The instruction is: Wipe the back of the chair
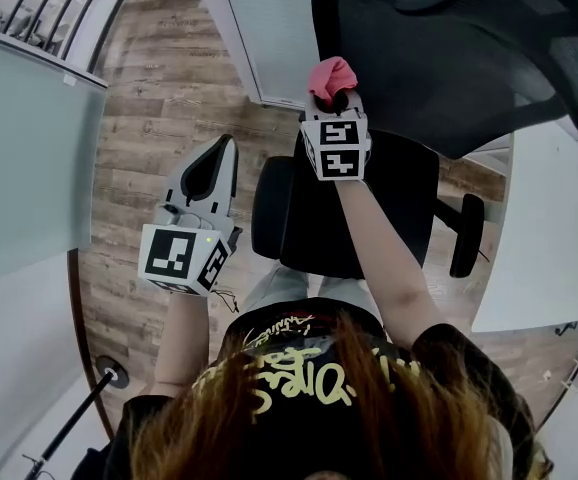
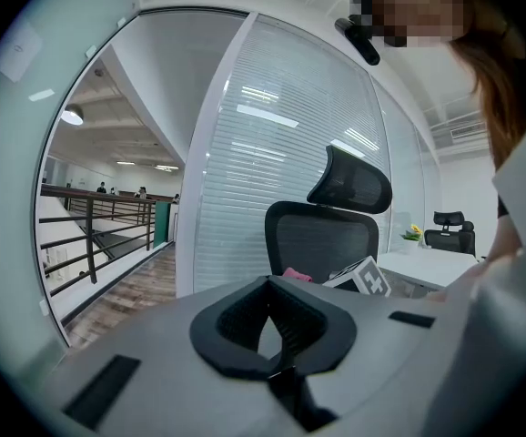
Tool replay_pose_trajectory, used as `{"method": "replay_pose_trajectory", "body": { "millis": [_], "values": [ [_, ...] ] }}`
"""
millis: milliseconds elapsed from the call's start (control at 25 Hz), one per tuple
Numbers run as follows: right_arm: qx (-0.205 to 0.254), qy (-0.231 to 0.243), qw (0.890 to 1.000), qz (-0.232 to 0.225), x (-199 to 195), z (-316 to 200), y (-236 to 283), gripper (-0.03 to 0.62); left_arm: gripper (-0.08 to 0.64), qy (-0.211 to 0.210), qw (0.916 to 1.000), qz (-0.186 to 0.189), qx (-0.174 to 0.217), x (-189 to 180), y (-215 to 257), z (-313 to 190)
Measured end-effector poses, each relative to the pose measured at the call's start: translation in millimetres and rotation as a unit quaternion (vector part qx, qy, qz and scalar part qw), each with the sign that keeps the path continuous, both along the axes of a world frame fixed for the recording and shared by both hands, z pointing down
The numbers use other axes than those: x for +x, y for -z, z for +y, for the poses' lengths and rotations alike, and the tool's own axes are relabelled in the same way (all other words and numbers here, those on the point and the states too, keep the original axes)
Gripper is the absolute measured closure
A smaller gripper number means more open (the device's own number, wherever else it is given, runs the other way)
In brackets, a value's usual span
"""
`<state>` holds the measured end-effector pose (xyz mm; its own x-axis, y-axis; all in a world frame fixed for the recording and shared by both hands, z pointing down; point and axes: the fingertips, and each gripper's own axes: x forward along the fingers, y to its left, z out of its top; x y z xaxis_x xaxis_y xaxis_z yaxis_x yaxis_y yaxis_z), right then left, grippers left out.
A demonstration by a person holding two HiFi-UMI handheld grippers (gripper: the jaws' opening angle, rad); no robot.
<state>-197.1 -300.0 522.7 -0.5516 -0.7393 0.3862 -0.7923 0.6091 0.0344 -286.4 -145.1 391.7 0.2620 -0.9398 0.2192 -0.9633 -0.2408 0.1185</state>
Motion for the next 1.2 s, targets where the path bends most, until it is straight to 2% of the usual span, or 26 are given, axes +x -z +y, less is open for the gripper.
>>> {"method": "replay_pose_trajectory", "body": {
  "millis": [160, 320, 680, 920, 1200],
  "values": [
    [0.025, 0.017, 0.999, -0.023, 5.2, 17.0, 29.5, 0.528, 0.568, -0.016, 0.9998, 0.0, 0.008, 10.0, 7.9, -0.3],
    [0.056, 0.027, 0.997, -0.039, 31.6, 39.6, 64.1, 0.528, 0.568, -0.038, 0.9991, -0.001, 0.021, 32.0, 21.0, -1.9],
    [0.114, 0.02, 0.992, -0.041, 130.3, 95.1, 129.6, 0.528, 0.568, -0.095, 0.994, -0.003, 0.055, 117.6, 54.7, 2.2],
    [0.126, 0.01, 0.991, -0.054, 192.7, 128.0, 159.6, 0.528, 0.568, -0.121, 0.9904, 0.023, 0.062, 171.3, 73.9, 19.8],
    [0.135, -0.003, 0.989, -0.067, 258.3, 156.0, 185.7, 0.528, 0.568, -0.14, 0.9872, 0.015, 0.075, 219.0, 94.8, 37.4]
  ]
}}
